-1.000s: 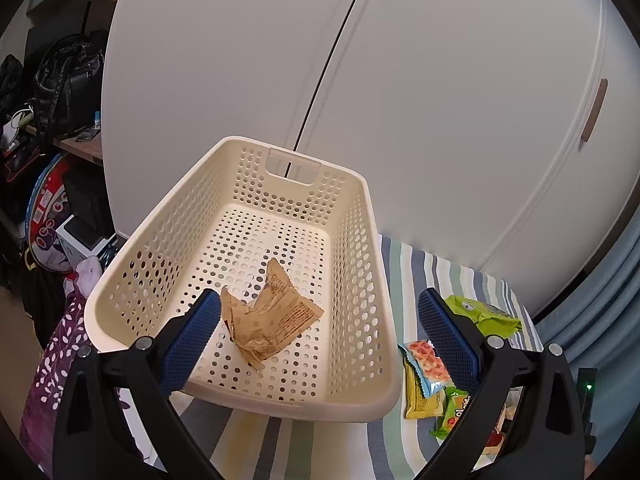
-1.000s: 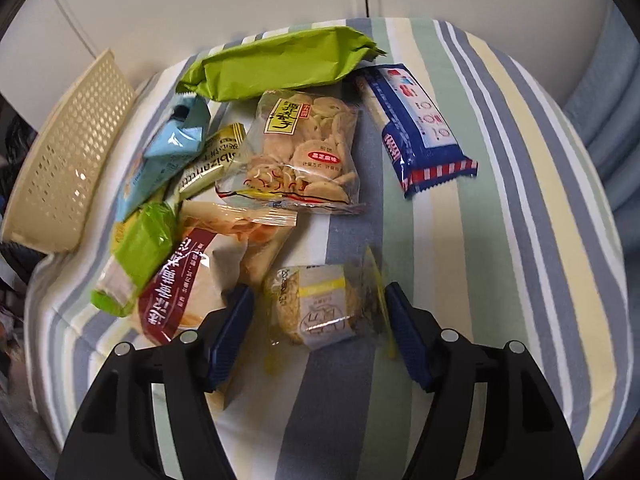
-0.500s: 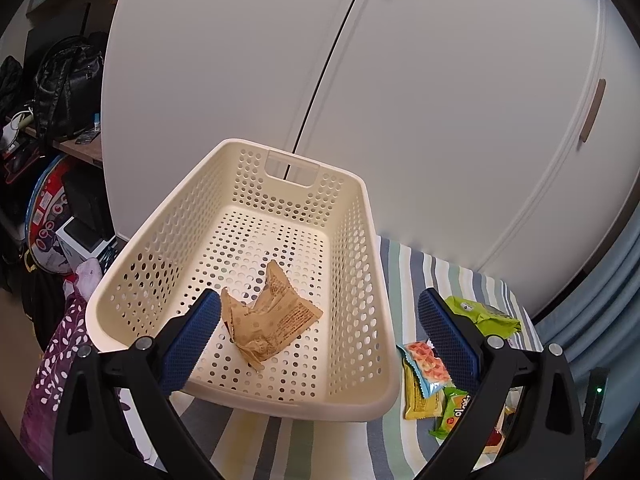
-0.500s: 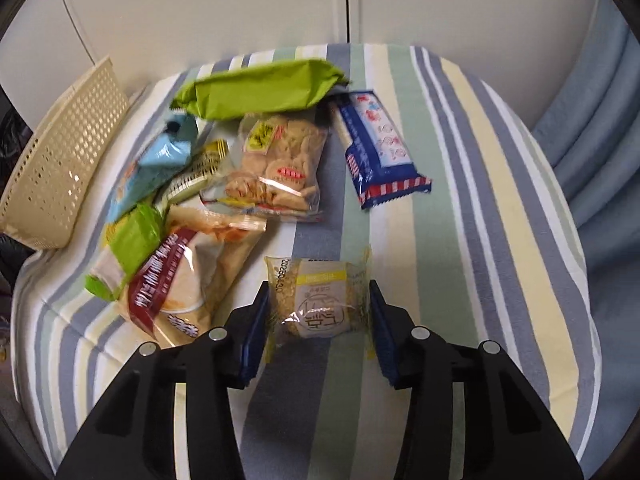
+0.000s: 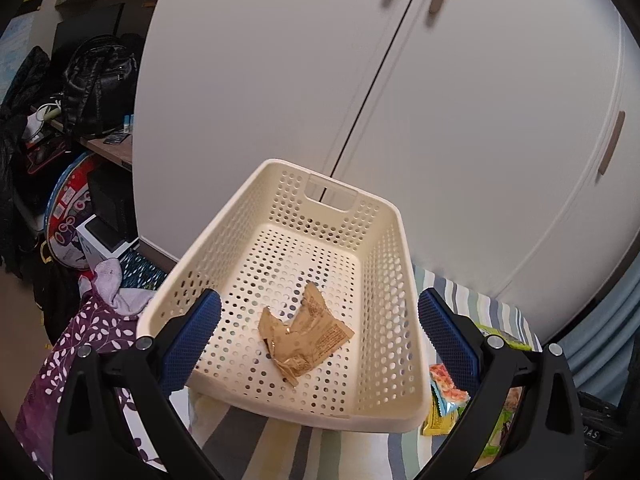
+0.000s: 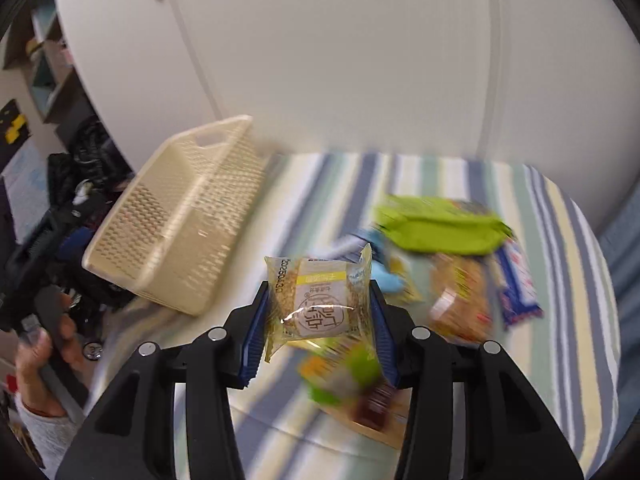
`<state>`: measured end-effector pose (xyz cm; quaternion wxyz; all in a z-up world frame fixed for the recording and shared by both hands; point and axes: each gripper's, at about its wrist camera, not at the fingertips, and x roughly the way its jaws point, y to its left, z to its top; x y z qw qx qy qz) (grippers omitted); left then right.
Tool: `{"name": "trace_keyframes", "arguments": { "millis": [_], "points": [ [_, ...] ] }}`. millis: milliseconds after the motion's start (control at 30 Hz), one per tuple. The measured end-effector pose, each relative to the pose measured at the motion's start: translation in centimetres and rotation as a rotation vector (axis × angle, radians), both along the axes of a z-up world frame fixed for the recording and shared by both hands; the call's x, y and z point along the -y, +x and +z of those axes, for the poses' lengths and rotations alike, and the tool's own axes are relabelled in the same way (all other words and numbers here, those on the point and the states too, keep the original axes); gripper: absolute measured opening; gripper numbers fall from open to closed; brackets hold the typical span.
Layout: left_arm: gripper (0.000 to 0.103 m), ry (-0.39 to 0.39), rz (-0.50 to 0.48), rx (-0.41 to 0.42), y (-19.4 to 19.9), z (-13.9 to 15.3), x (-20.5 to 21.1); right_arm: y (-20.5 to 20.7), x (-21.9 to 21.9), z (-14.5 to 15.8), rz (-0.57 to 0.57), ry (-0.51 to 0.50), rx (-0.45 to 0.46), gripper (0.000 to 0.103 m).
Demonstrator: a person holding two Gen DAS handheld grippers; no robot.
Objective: Organize snacks
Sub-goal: 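Carry the cereal bar in the right tool into the basket and release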
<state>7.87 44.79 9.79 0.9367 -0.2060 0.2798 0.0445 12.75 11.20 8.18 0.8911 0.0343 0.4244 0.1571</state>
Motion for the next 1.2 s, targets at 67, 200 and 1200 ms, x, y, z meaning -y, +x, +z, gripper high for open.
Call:
{"name": "trace_keyframes", "arguments": {
  "millis": [67, 200, 1200],
  "points": [
    [0.100, 0.007, 0.033, 0.006, -0.2, 0.2, -0.7, 0.7, -2.7, 0.8, 0.051, 0.022, 0.018, 0.047],
    [0.100, 0.029, 0.085, 0.016, -0.6, 0.5, -1.5, 1.8, -8.0, 2.1, 0.145, 0.044, 0.046, 0.047],
    [0.100, 0.019, 0.146, 0.022, -1.3, 0.6, -3.2, 3.3, -13.6, 0.8, 0.162, 0.020, 0.053, 0.075]
  ]
}}
